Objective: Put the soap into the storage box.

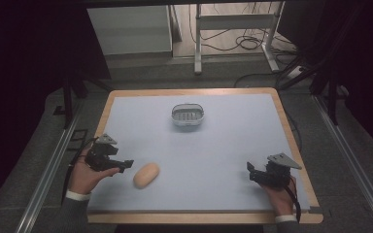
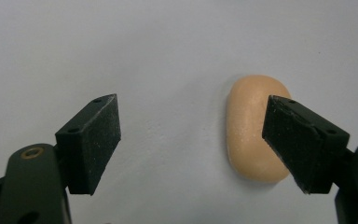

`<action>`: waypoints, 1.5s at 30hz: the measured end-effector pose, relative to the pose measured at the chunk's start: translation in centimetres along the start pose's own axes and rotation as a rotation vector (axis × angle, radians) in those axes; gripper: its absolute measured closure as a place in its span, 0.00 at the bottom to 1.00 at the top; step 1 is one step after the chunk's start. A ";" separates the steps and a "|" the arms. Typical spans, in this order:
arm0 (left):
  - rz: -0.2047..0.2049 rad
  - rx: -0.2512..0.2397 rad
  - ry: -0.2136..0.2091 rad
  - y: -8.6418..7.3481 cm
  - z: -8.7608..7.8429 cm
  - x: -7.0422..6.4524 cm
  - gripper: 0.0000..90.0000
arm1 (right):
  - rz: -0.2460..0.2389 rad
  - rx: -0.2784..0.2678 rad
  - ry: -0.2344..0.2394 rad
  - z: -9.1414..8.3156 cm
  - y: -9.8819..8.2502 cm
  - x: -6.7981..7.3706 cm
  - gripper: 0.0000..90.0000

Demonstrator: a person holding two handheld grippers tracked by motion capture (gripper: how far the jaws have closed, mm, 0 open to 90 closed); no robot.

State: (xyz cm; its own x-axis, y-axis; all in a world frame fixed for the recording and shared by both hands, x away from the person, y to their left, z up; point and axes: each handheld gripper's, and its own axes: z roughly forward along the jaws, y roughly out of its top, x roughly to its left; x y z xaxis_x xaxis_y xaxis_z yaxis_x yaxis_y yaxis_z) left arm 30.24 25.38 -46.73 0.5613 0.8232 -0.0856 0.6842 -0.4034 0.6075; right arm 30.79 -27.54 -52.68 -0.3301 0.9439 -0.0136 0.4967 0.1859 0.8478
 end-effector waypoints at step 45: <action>0.102 0.208 -0.038 0.7 6.2 -5.0 0.19 | -0.004 0.010 -0.019 0.1 0.0 0.1 0.10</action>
State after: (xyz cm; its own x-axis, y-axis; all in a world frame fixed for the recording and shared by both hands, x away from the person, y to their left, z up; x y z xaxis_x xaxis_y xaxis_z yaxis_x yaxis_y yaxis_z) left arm 30.81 18.52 -50.83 0.6471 0.7597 -0.0641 0.7019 -0.5608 0.4392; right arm 30.87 -27.44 -52.72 -0.3164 0.9483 -0.0269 0.5035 0.1918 0.8424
